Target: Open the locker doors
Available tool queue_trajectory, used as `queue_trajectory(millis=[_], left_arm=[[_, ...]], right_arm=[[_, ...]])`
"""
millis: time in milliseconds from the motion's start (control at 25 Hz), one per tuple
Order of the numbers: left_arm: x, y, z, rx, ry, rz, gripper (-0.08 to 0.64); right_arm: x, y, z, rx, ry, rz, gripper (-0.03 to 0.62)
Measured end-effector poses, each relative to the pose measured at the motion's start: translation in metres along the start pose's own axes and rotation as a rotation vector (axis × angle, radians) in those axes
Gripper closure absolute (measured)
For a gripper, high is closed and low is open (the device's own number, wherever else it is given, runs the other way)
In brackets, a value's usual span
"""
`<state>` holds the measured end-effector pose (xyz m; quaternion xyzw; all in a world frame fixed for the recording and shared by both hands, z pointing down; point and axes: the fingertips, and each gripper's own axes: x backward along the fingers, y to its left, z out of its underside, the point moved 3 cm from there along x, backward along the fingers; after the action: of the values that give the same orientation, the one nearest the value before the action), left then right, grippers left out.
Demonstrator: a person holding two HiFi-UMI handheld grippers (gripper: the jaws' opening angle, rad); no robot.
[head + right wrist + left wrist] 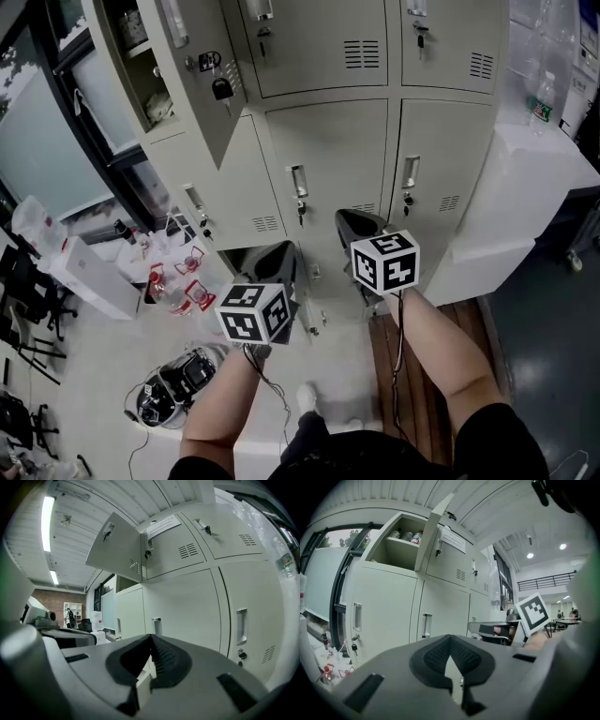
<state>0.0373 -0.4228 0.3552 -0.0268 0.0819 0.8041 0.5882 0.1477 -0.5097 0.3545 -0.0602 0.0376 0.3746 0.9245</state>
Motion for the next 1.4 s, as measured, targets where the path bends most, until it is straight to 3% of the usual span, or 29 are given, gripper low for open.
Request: queue_trajectory(millis=[280,640,1120,1400], left_arm=[[-0.009,0.042,-0.004,-0.004,0.0,-0.011,0.561],[-0.031,0.082,-0.004,-0.001,0.013,0.0,0.561],[-0.057,0.116,-0.002,-0.001,0.033,-0.003,0.561],[-0.06,0.122,-0.005,-0.015,0.031,0.006,0.561]], right_arm=[[-0.05,0.016,0.006,0.006,0.012,-0.03,0.59],[-0.108,0.017,0.013,0.012,0.023,-0.036,0.518],[-0.171,0.01,0.024,0.119,0.016,0.039,0.429],[-0.189,0.009,0.022,0.119,-0.001,0.088,0.426]])
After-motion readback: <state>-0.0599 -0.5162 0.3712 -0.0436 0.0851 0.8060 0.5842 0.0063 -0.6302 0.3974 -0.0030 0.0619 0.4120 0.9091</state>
